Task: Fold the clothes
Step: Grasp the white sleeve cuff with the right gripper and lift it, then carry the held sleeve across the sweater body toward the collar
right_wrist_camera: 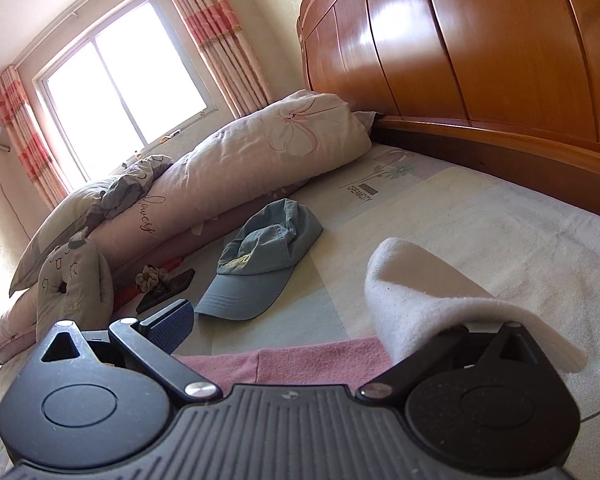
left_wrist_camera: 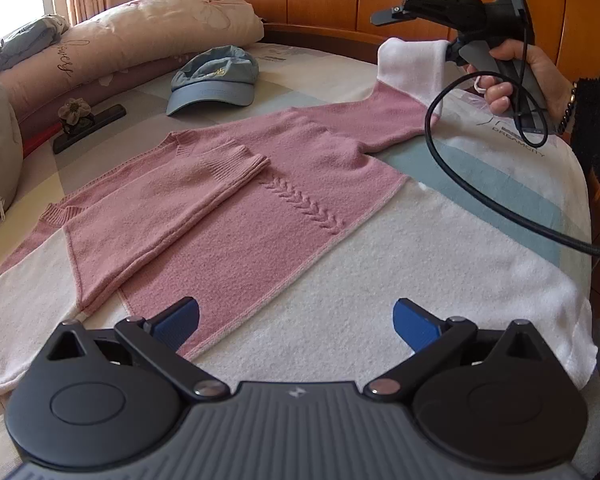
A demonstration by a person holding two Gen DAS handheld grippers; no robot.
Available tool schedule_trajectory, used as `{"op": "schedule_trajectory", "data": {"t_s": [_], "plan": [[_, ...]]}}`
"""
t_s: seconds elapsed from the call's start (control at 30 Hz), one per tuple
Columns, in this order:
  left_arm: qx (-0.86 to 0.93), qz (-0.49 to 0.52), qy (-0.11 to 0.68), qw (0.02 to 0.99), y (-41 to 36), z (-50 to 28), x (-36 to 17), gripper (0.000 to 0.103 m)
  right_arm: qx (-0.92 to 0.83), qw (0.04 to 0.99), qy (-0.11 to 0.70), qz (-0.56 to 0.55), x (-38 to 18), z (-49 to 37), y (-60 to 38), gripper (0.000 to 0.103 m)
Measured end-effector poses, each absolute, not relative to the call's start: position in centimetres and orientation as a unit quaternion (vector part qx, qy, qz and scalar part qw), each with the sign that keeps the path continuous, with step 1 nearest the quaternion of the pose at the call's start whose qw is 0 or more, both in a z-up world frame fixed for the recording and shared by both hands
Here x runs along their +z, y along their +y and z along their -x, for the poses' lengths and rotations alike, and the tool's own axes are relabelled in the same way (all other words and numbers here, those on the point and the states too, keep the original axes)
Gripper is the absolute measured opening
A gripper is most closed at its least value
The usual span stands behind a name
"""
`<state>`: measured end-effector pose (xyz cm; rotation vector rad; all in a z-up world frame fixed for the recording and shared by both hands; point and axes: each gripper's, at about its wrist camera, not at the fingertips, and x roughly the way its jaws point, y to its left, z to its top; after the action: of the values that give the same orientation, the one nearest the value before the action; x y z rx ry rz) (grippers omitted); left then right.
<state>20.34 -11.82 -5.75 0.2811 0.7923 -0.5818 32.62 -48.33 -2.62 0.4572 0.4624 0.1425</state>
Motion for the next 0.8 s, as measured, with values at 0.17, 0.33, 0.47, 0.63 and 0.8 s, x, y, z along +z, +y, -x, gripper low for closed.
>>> {"op": "schedule_trajectory", "data": {"t_s": [0.17, 0.33, 0.47, 0.63, 0.8], "plan": [[-0.277, -0.136, 0.378, 0.873, -10.0, -19.8, -5.4, 0.102, 0.08, 0.945, 0.242, -0.204, -2.1, -33.1, -45.2, 0.103], [-0.276, -0.137, 0.381, 0.871, -8.2, -19.2, -5.4, 0.102, 0.091, 0.944, 0.254, -0.192, -1.6, -33.9, -42.2, 0.103], [-0.281, -0.158, 0.388, 0.864, -7.2, -18.6, -5.7, 0.102, 0.105, 0.943, 0.26, -0.18, -0.9, -34.7, -39.6, 0.103], [-0.272, -0.171, 0.398, 0.859, -5.9, -17.8, -6.3, 0.102, 0.126, 0.942, 0.263, -0.164, -0.2, -35.5, -36.4, 0.103], [-0.271, -0.164, 0.408, 0.856, -4.3, -17.3, -6.5, 0.102, 0.143, 0.94, 0.269, -0.154, -0.1, -36.0, -33.6, 0.103]]}}
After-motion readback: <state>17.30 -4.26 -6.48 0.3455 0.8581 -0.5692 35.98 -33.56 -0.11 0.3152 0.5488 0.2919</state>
